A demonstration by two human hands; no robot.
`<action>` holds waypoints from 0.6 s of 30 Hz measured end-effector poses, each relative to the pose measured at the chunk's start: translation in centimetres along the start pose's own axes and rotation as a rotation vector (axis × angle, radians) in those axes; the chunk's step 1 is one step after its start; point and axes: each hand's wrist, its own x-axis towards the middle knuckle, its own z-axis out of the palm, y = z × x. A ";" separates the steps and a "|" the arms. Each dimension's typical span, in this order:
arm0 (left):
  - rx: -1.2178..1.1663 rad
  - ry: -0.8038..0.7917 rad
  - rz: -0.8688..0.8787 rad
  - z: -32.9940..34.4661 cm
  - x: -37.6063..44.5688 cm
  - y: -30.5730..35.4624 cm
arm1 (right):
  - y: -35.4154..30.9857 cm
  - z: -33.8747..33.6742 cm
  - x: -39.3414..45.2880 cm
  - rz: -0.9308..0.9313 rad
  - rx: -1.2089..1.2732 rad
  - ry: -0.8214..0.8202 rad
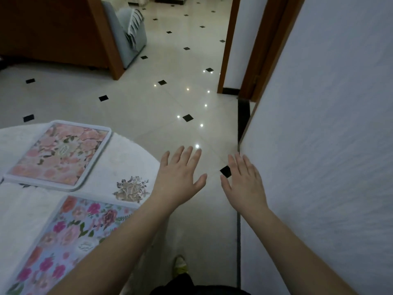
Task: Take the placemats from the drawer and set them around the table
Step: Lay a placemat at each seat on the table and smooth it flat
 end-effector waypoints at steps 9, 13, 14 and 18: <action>-0.022 -0.001 0.135 0.0 7.6 -1.6 | 1.1 -0.9 5.0 0.114 -0.044 0.059; -0.028 -0.032 0.156 0.1 10.6 -1.1 | 2.9 -1.4 6.7 0.133 -0.092 0.041; -0.023 -0.029 0.156 0.2 11.3 -0.8 | 3.5 -1.4 7.2 0.140 -0.094 0.038; -0.042 -0.015 0.145 0.6 15.3 0.6 | 6.1 -1.6 10.3 0.147 -0.084 0.026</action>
